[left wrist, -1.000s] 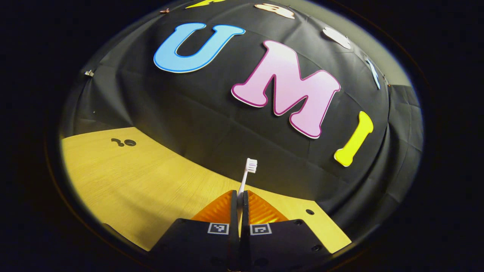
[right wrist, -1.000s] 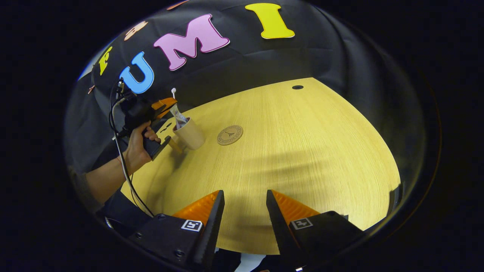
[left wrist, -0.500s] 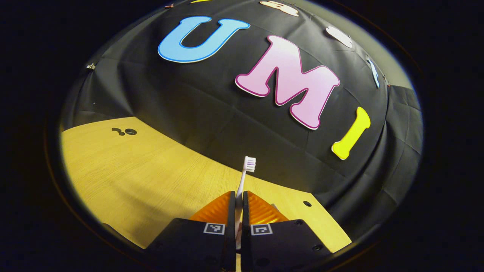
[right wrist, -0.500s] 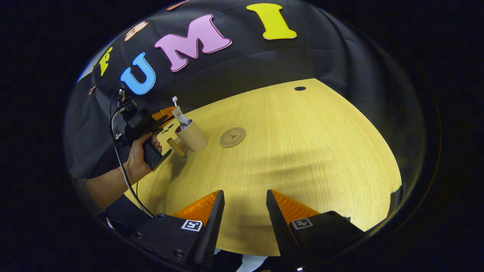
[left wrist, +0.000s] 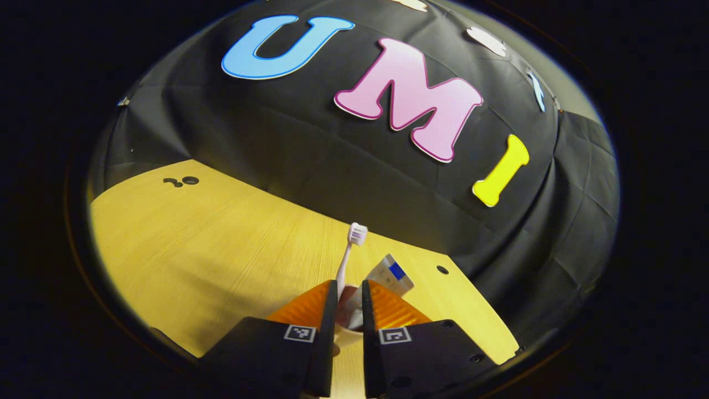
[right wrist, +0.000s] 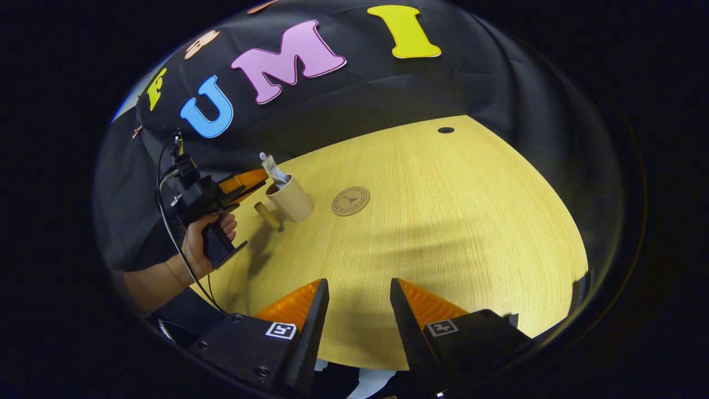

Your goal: Put the toothbrush and toothpaste on the desktop into the cup, then pick up the cup and place it on the coaster on the desktop.

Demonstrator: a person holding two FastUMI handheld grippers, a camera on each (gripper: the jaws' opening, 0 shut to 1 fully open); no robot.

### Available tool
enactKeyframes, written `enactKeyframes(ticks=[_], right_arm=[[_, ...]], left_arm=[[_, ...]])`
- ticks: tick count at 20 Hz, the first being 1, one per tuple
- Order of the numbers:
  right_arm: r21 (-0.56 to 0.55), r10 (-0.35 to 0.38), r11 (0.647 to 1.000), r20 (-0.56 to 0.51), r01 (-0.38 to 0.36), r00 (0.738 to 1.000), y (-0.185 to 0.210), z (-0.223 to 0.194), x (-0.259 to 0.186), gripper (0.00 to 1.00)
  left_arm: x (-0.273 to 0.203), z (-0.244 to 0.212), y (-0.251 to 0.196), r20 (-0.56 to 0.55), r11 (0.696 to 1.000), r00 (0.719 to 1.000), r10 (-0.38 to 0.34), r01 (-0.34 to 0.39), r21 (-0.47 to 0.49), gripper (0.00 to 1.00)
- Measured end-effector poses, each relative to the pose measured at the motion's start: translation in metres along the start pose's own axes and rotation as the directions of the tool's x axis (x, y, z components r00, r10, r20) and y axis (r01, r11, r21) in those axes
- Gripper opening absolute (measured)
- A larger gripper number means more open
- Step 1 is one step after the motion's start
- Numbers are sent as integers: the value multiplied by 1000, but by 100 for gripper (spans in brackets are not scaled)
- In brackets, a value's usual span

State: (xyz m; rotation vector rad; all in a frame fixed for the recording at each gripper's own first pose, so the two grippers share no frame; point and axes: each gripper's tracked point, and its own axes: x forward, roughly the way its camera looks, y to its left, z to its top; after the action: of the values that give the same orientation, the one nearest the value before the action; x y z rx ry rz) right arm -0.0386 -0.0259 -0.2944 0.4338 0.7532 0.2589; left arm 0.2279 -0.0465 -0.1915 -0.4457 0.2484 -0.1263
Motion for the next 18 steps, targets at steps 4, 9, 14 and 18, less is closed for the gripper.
enactKeyframes(ticks=[4,9,14,18], right_arm=[[-2,3,1000,6,-3,1000,11,1,-3,69],[1,-2,1000,-4,2,1000,16,-4,-4,69],[36,-12,999,3,11,1000,14,-2,-4,69],[63,-33,997,10,33,999,9,-6,-7,69]], left_arm=[[-25,-11,2,-88,993,996,5,6,120,54],[-44,-28,12,-219,960,974,57,6,279,84],[-39,-58,17,-402,920,912,73,94,381,90],[-24,-77,31,-519,919,847,116,107,379,91]])
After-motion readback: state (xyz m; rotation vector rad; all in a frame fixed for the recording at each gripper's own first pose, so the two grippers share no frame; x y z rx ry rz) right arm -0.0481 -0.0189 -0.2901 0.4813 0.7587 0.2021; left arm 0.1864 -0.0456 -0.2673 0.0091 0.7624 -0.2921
